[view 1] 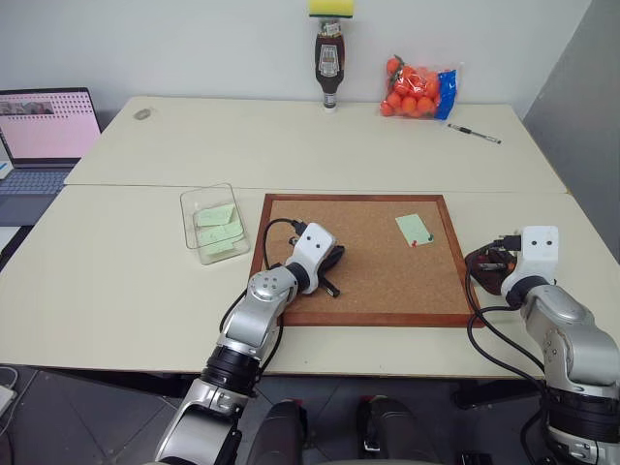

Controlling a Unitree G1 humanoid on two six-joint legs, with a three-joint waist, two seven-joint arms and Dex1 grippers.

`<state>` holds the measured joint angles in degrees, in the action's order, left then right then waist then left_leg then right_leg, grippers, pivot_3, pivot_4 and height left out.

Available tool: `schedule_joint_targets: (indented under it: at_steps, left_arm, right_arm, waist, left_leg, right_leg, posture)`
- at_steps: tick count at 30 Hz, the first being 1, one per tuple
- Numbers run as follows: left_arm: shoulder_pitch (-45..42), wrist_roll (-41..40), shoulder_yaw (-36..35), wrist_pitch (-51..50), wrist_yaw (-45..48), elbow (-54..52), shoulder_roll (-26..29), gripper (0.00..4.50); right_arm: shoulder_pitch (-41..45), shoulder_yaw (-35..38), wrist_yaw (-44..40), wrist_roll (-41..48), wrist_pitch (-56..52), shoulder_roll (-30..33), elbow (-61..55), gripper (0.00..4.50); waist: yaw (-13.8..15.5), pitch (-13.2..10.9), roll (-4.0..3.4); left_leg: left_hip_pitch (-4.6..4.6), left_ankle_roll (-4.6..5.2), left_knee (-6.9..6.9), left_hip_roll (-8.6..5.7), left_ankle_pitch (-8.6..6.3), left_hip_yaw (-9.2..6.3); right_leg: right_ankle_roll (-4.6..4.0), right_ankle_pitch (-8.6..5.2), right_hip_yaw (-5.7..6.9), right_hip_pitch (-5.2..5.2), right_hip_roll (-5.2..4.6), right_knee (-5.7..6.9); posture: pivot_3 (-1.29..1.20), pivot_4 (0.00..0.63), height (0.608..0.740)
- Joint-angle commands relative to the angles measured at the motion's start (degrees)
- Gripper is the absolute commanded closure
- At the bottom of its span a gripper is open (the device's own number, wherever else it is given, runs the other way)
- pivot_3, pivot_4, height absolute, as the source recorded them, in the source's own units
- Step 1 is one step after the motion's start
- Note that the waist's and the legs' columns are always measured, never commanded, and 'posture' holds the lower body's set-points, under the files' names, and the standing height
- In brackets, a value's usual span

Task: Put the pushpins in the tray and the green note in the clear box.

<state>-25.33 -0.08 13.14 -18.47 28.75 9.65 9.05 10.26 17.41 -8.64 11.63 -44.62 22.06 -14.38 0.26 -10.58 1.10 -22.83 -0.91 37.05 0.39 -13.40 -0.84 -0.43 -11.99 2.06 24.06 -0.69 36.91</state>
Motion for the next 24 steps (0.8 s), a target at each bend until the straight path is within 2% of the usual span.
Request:
schedule_joint_targets:
  at_steps: [1,9,14,16,19,24]
  left_arm:
    - [0.64,0.43,1.11,-0.64,0.33,0.61,-0.12,4.50]
    - [0.54,0.46,1.13,-0.60,0.47,0.69,-0.06,4.50]
    - [0.42,0.44,1.06,-0.51,0.59,0.81,0.05,4.50]
    - [0.43,0.44,1.10,-0.52,0.68,0.83,0.09,4.50]
    - [0.07,0.45,1.28,-0.47,0.86,1.21,-0.02,4.50]
    - [-0.37,0.50,1.32,-0.48,0.98,1.47,-0.09,4.50]
  right_arm:
    - [0.18,1.69,0.75,0.01,-0.02,0.68,-2.38,3.31]
    - [-2.04,2.47,1.03,0.88,-1.69,0.25,-6.71,1.65]
    - [-3.99,2.93,-1.40,4.21,-1.20,-0.03,-14.00,1.65]
    - [-4.88,0.07,-3.32,5.52,-0.88,-0.42,-16.88,1.65]
    - [-2.28,-4.66,-3.26,4.53,0.76,-2.07,-14.52,1.65]
    - [4.51,-8.80,-1.55,1.10,5.47,-4.03,-4.03,1.65]
  waist:
    - [0.00,0.00,0.00]
    - [0.00,0.00,0.00]
    - [-0.03,0.00,0.00]
    - [-0.04,0.00,0.00]
    - [-0.25,0.00,0.00]
    - [-0.19,-0.01,0.02]
  left_leg:
    - [0.00,0.00,0.00,0.00,0.00,-0.01]
    - [0.00,0.00,-0.01,0.01,0.00,-0.06]
    - [-0.01,0.00,-0.02,0.02,0.00,-0.07]
    - [0.00,0.00,-0.02,0.02,0.00,-0.10]
    - [0.01,0.00,-0.02,0.04,0.00,-0.11]
    - [0.00,0.00,0.03,0.02,0.00,-0.12]
  right_leg:
    - [0.00,0.00,0.00,0.00,0.00,0.00]
    - [-0.01,-0.01,0.04,0.00,0.01,-0.01]
    - [-0.01,-0.01,0.05,0.00,0.01,-0.01]
    - [-0.01,-0.01,0.07,0.00,0.01,-0.02]
    - [-0.01,-0.01,0.09,0.00,0.01,-0.02]
    - [-0.01,-0.01,0.10,-0.01,0.02,-0.02]
  posture:
    - [0.00,0.150,0.740]
    - [0.00,0.150,0.740]
    - [0.00,0.150,0.740]
    - [0.00,0.150,0.740]
    - [0.00,0.150,0.740]
    - [0.00,0.150,0.740]
